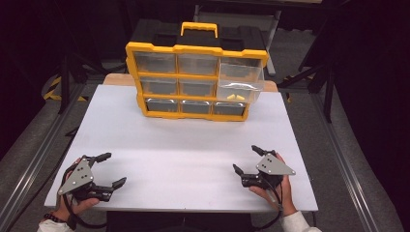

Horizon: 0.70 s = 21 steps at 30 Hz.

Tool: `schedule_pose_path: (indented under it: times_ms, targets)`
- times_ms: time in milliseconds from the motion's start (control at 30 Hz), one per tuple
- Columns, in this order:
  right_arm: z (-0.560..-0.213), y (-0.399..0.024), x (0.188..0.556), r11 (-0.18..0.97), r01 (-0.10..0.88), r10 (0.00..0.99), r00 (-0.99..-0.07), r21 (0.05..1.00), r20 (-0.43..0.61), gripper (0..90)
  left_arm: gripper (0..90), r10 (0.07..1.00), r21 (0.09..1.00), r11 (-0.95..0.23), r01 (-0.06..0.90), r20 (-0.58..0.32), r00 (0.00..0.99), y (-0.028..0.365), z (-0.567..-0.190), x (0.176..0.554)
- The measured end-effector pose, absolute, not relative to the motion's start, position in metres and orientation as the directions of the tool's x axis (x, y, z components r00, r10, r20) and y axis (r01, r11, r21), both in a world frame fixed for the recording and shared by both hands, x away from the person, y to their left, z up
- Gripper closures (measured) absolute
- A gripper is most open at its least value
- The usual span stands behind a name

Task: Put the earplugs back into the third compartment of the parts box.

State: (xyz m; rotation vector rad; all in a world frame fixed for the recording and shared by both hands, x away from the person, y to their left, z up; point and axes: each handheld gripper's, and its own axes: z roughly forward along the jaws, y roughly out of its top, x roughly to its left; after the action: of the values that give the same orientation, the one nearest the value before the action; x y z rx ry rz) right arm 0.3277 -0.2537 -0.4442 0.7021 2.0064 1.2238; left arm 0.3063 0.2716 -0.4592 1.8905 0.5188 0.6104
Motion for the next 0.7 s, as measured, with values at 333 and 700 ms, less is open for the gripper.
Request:
schedule_pose_path:
  times_ms: [333, 700]
  targets:
    - [-0.441, -0.242, 0.318, 0.412, 0.05, 0.722, -0.627, 0.91, -0.292, 12.9, 8.8, 0.595, 0.925, -0.375, 0.067, 0.185, 0.782, 0.275, -0.46, 0.3]
    - [-0.444, -0.235, 0.32, 0.436, 0.047, 0.706, -0.638, 0.899, -0.309, 13.1, 8.8, 0.596, 0.925, -0.374, 0.071, 0.18, 0.783, 0.274, -0.46, 0.301]
